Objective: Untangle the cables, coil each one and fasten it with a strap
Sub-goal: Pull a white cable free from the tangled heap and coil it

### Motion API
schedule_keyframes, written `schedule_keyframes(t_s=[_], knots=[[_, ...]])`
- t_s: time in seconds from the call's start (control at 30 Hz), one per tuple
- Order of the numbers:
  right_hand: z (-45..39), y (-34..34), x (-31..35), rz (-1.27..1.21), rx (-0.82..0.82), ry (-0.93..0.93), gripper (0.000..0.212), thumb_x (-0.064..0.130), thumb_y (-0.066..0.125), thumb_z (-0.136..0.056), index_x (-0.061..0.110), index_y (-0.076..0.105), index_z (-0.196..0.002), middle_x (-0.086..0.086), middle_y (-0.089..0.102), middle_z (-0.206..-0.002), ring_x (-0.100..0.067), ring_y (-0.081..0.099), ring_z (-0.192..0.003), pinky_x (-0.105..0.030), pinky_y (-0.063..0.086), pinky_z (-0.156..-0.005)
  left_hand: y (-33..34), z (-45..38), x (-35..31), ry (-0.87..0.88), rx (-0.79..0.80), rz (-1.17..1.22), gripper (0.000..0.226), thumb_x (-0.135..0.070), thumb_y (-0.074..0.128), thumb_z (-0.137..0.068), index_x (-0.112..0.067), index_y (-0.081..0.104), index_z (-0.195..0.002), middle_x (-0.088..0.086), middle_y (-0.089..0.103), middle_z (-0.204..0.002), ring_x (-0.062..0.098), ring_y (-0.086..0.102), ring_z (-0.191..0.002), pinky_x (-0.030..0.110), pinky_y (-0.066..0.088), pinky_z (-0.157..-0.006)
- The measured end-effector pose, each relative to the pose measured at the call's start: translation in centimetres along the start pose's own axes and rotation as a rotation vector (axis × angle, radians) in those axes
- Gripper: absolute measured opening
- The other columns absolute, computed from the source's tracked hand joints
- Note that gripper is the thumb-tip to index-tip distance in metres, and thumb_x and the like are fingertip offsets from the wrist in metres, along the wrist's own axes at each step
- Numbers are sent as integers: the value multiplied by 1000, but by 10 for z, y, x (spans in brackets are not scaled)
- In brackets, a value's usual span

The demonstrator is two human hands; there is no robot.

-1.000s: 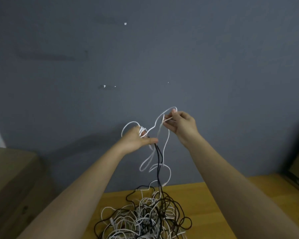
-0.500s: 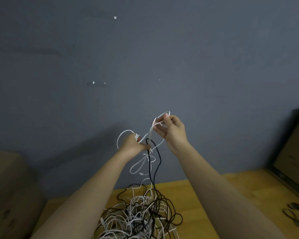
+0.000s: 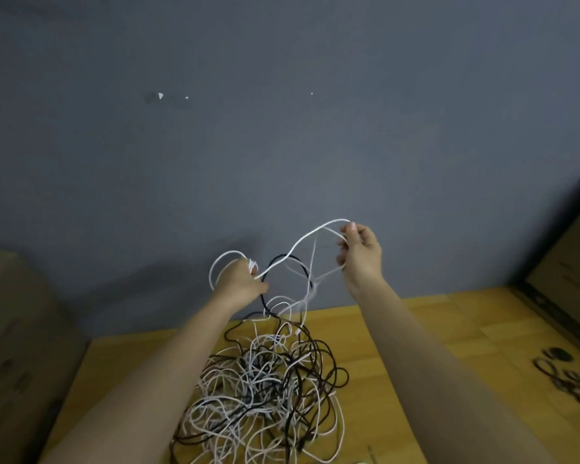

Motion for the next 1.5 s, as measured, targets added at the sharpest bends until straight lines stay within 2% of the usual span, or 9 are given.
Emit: schedule_keyframes(t_s=[0.33, 0.63, 0.77, 0.87, 1.0, 1.1, 1.23, 1.37, 1.5], knots=[[-20, 3, 0, 1018, 341, -221, 18, 29, 56, -95, 21, 67, -85, -5, 57, -79, -26, 51, -80, -34, 42, -71, -44, -6, -9, 118, -79, 158, 46, -36, 75, -81, -14, 36, -69, 0, 38, -66, 18, 38, -62, 31, 25, -54], [-12, -7, 47, 603, 72, -369, 27, 18, 64, -91, -4, 63, -74, -25, 55, -69, -19, 45, -64, -24, 34, -54, -87, 26, -54, 370, 124, 233, 45, -43, 47, -97, -13, 37, -66, 4, 30, -66, 13, 29, -52, 28, 26, -55], [-11, 6, 70, 209, 9, -366, 21, 18, 62, -92, -1, 68, -84, -14, 60, -72, -16, 52, -70, -29, 42, -68, -93, 28, -74, 308, 263, 464, 42, -46, 43, -97, -18, 33, -68, -8, 24, -49, 8, 16, -41, 19, 17, -41], [-11, 22, 85, -11, 35, -329, 19, 22, 53, -98, 16, 69, -92, 1, 68, -77, -7, 63, -78, -13, 47, -74, -98, 34, -95, 333, 365, 627, 44, -47, 39, -96, -15, 35, -66, -7, 22, -44, 6, 14, -36, 18, 14, -38], [-17, 40, 71, 389, 184, -450, 21, 22, 48, -100, 13, 66, -93, -2, 53, -59, -16, 54, -56, -30, 48, -61, -116, 46, -117, 382, 467, 1030, 46, -53, 37, -85, -20, 37, -53, -9, 21, -40, 3, 15, -31, 20, 9, -38], [-1, 49, 20, 890, 479, -479, 24, 33, 52, -98, 20, 69, -107, -5, 68, -84, -20, 58, -74, -29, 44, -68, -119, 41, -120, 390, 342, 1159, 47, -51, 26, -97, -20, 32, -62, -10, 22, -42, 1, 16, -32, 21, 8, -41], [48, 50, -27, 821, 621, -480, 26, 31, 53, -97, 22, 65, -118, 4, 63, -82, -15, 60, -77, -30, 46, -71, -104, 24, -101, 451, 56, 1017, 36, -32, 28, -105, -18, 32, -72, -8, 36, -57, 4, 25, -38, 21, 21, -48], [69, 42, -56, 758, 654, -461, 24, 30, 50, -98, 10, 63, -95, -4, 59, -79, -17, 52, -73, -35, 41, -67, -74, 10, -71, 395, -131, 565, 26, -27, 32, -105, -15, 38, -82, 0, 47, -69, 10, 46, -51, 28, 40, -67], [79, 35, -62, 761, 651, -486, 34, 34, 42, -97, 11, 67, -94, -6, 51, -79, -17, 46, -82, -31, 37, -75, -49, 5, -40, 348, 38, -166, 41, -42, 34, -101, -4, 40, -116, 12, 64, -100, 27, 62, -88, 38, 45, -87]])
Point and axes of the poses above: each hand's wrist, its own z-axis away from the middle knuckle, its own y-axis out of the palm, x = y × z, the point moved 3 cm from there along -z, towards the middle knuckle
